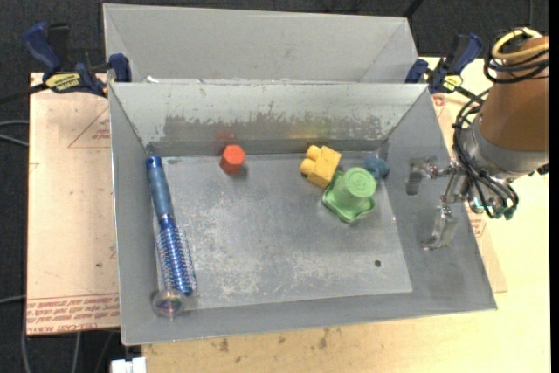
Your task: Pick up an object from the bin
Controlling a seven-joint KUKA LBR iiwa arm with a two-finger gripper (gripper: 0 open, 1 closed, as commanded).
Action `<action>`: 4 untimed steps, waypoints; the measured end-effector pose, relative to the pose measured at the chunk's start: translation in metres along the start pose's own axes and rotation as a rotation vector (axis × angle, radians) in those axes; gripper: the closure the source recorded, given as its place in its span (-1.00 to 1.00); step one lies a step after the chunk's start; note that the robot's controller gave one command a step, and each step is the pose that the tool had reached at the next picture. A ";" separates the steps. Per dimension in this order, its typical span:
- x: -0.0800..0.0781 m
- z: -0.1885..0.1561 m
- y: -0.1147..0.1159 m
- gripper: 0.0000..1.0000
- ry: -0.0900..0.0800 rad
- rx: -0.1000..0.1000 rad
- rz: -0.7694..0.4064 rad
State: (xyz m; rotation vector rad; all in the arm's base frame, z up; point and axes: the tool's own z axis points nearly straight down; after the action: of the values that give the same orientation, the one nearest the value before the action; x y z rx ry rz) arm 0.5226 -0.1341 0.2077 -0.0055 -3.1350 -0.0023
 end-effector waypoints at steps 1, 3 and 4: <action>-0.088 0.097 0.087 -1.00 -0.008 -0.003 -0.128; -0.093 0.115 0.046 1.00 -0.009 0.002 -0.489; -0.093 0.115 0.047 -1.00 -0.009 0.003 -0.490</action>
Offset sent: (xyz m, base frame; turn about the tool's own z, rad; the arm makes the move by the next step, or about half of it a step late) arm 0.0861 0.0814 -0.0925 -0.1195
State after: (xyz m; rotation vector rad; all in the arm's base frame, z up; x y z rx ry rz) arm 0.6152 -0.0878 0.0921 0.7574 -3.0521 -0.0007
